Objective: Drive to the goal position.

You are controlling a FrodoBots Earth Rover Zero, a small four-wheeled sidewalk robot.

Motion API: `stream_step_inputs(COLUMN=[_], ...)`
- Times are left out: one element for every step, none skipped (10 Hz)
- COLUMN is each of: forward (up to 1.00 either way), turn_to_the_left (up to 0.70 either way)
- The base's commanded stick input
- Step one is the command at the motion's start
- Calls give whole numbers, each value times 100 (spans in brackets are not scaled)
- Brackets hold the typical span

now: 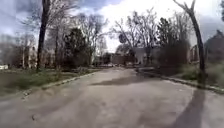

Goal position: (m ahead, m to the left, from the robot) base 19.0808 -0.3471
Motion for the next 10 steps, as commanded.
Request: stream_step_inputs(forward=[70, 70, 70, 70, 70, 70, 70, 70, 70, 70], turn_to_the_left=[0, 0, 0, 0, 0, 0, 0, 0, 0, 0])
